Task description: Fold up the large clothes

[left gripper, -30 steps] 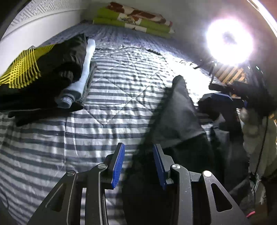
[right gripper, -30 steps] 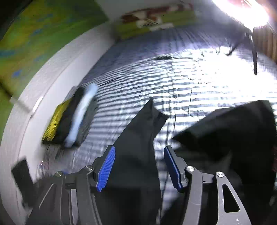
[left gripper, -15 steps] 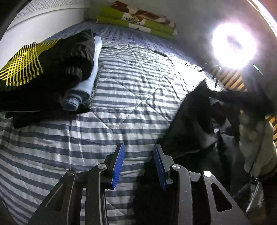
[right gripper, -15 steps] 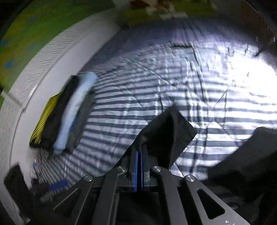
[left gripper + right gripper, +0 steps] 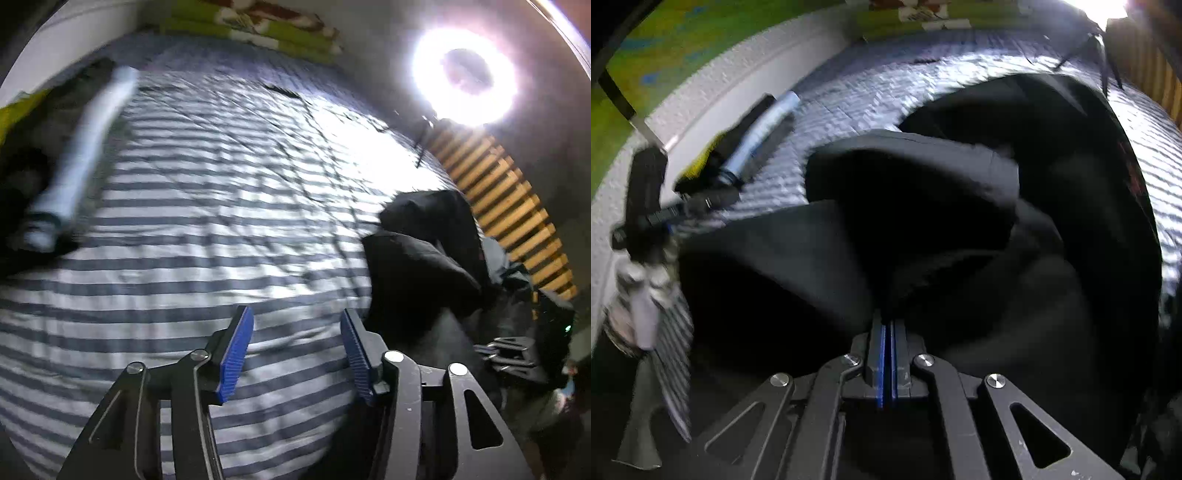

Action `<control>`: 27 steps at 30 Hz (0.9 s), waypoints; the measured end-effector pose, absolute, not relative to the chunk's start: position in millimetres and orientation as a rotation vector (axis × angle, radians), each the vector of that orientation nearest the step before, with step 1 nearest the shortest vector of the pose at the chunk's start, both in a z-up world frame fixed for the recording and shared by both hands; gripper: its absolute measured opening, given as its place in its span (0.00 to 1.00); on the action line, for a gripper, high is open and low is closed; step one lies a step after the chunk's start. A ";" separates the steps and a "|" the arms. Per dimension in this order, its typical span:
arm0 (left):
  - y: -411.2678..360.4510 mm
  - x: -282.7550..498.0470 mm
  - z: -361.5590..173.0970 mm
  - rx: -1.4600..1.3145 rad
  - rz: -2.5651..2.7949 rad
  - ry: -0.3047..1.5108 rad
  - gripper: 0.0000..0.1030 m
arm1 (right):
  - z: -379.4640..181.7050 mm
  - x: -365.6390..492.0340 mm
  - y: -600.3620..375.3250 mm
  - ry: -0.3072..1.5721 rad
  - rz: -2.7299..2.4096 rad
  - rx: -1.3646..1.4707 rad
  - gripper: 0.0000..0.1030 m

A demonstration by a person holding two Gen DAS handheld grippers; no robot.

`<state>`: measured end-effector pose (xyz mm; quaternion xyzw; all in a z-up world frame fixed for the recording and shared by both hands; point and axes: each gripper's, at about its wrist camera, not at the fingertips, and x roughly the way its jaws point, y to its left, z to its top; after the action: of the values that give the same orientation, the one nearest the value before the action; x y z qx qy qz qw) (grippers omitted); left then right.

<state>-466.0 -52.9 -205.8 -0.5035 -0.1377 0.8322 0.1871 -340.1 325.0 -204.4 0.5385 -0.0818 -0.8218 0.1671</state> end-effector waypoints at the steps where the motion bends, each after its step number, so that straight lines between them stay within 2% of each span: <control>1: -41.8 -470.6 -208.7 -1.430 2.317 -0.375 0.58 | -206.8 -339.7 327.1 -0.234 -2.337 1.538 0.02; 4: -13.6 -483.5 -215.3 -1.448 2.270 -0.355 0.66 | -207.8 -339.7 328.6 -0.224 -2.338 1.527 0.02; 7: 12.8 -499.5 -223.9 -1.453 2.226 -0.331 0.80 | -211.7 -340.5 329.3 -0.193 -2.339 1.533 0.02; 10: 36.3 -516.6 -240.3 -1.492 2.191 -0.314 0.80 | -218.7 -342.4 334.3 -0.194 -2.336 1.544 0.02; 11: 42.6 -520.9 -245.2 -1.500 2.177 -0.317 0.76 | -219.6 -342.9 335.2 -0.191 -2.335 1.544 0.02; 13: 53.0 -527.6 -254.9 -1.518 2.142 -0.319 0.55 | -219.6 -343.8 338.3 -0.190 -2.332 1.545 0.02; 14: 57.2 -528.4 -258.7 -1.531 2.141 -0.309 0.39 | -218.7 -344.9 340.6 -0.192 -2.324 1.551 0.03; 16: 61.6 -527.6 -261.1 -1.526 2.147 -0.290 0.28 | -214.0 -346.8 345.5 -0.199 -2.330 1.544 0.10; 17: 62.0 -526.7 -260.4 -1.518 2.159 -0.277 0.20 | -209.9 -347.8 350.4 -0.206 -2.343 1.533 0.13; 18: 61.1 -526.1 -259.9 -1.511 2.159 -0.279 0.16 | -203.3 -349.6 358.5 -0.236 -2.369 1.505 0.20; 19: 59.7 -525.1 -258.2 -1.501 2.162 -0.292 0.14 | -200.1 -351.4 363.3 -0.259 -2.379 1.491 0.34; 21: 55.4 -522.2 -252.2 -1.477 2.184 -0.293 0.11 | -192.3 -361.5 378.8 -0.371 -2.403 1.456 0.49; 22: 54.1 -519.6 -247.0 -1.458 2.210 -0.286 0.11 | -191.7 -365.3 386.4 -0.421 -2.400 1.450 0.53; 26: 45.7 -510.6 -228.9 -1.406 2.275 -0.247 0.09 | -203.5 -401.9 392.5 -0.506 -2.409 1.517 0.52; 27: 42.6 -508.0 -222.9 -1.391 2.294 -0.242 0.08 | -204.9 -406.3 391.5 -0.506 -2.403 1.516 0.44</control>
<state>-508.0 42.6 -222.9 -0.5035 -0.0874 0.8303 0.2222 -406.3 391.5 -204.9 0.5211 -0.1740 -0.8258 0.1274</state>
